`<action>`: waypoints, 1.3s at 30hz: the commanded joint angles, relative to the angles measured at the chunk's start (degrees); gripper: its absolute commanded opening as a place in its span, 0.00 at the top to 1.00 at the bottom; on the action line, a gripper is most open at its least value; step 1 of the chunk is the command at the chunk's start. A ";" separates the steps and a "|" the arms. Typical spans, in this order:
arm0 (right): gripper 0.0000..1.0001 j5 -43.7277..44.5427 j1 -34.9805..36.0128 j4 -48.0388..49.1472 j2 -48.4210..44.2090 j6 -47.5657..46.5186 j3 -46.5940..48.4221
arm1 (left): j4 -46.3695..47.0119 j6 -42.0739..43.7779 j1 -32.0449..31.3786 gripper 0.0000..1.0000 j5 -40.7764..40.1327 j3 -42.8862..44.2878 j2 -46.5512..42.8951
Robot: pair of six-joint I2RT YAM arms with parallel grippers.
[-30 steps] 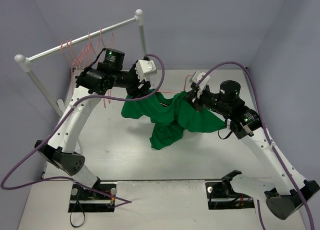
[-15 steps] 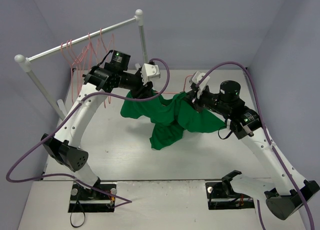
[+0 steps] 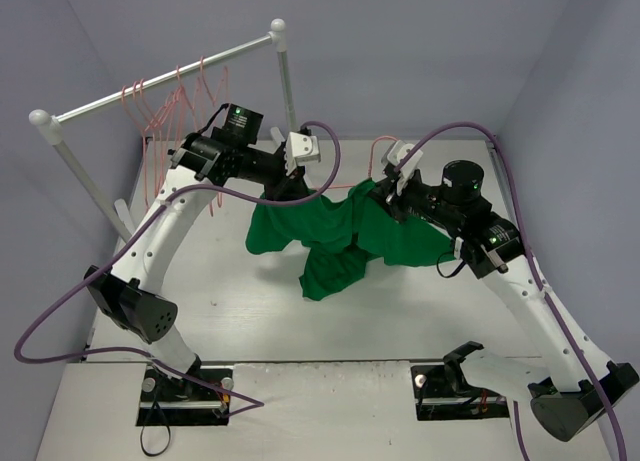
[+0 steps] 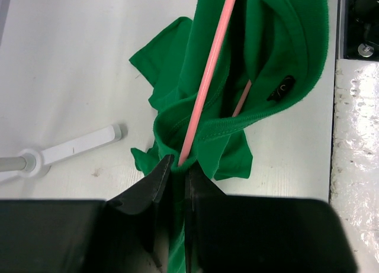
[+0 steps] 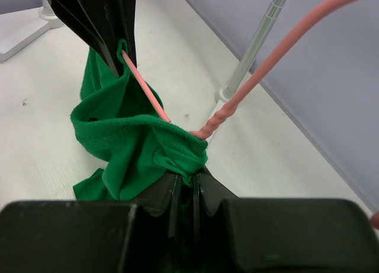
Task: Place the t-shirt on the hanger
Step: Place the T-shirt on the hanger, then place the hanger at the clothesline.
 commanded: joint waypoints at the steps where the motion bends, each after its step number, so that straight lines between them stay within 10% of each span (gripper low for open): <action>1: 1.00 -2.02 0.24 5.79 -1.26 -0.09 0.63 | 2.46 1.39 0.26 1.00 4.78 0.06 -2.60; 24: 0.49 18.29 -0.56 -3.59 -11.05 -0.61 -3.53 | 24.08 -13.11 3.07 1.00 -6.96 -9.08 -14.57; 39: 0.33 42.99 -0.55 -5.34 -5.42 4.95 24.05 | 23.32 -27.30 3.07 1.00 -18.33 27.98 -11.87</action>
